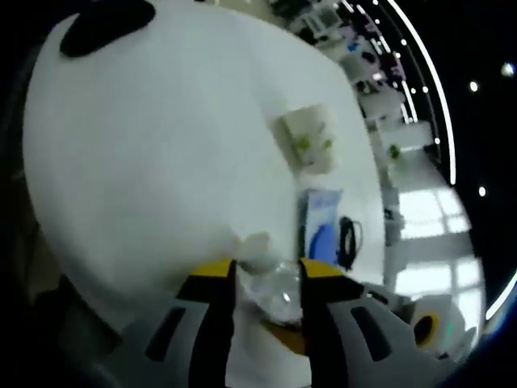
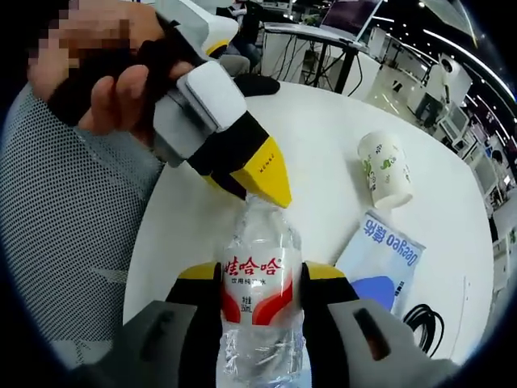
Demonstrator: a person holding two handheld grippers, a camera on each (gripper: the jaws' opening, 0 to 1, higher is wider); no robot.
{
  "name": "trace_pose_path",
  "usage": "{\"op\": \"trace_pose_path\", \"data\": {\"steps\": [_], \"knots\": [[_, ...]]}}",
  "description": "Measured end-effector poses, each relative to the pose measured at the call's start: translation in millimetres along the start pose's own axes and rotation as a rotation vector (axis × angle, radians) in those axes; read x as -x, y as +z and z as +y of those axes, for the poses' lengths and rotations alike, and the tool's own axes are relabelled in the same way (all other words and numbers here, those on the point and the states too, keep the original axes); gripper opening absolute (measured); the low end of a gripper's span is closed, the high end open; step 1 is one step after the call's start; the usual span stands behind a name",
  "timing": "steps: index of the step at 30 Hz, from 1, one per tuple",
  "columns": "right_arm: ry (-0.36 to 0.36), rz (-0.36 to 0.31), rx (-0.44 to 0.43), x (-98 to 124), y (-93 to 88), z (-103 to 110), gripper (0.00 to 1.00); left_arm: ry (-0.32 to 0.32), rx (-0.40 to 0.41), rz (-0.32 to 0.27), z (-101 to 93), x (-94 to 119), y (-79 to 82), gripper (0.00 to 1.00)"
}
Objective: Arrange the tabletop items into an orderly group along one side of the table until the central work area is clear of visible clutter.
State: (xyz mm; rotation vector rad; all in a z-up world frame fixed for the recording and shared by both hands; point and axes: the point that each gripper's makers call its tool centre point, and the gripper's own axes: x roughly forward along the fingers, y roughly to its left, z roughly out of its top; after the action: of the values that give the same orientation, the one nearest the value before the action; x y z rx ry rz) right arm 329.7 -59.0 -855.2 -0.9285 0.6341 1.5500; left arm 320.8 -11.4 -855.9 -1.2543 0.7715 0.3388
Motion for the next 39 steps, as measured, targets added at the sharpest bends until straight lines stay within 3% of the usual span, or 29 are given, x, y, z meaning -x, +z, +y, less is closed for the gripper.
{"op": "trace_pose_path", "data": {"steps": [4, 7, 14, 23, 31, 39], "knots": [[0.004, -0.007, -0.004, -1.1, 1.9, 2.5, 0.37, 0.015, 0.068, -0.009, 4.7, -6.0, 0.1, 0.28], [0.007, -0.010, 0.002, -2.2, 3.4, 5.7, 0.37, 0.010, 0.162, -0.020, 8.0, -10.1, 1.8, 0.26], [0.000, -0.022, -0.035, -2.3, 3.0, 4.0, 0.37, 0.006, 0.213, -0.031, 6.7, -14.5, 7.4, 0.22], [-0.016, -0.030, -0.056, -1.8, 3.6, 2.2, 0.37, -0.015, 0.211, -0.034, 1.2, -14.5, 9.1, 0.21], [-0.066, -0.072, -0.087, 2.3, 17.7, -10.8, 0.37, -0.058, 0.071, -0.070, -22.9, -4.2, 29.1, 0.20], [-0.124, -0.134, -0.142, 10.7, 37.5, -30.1, 0.38, -0.106, -0.177, -0.115, -57.5, 8.0, 52.3, 0.20]]}}
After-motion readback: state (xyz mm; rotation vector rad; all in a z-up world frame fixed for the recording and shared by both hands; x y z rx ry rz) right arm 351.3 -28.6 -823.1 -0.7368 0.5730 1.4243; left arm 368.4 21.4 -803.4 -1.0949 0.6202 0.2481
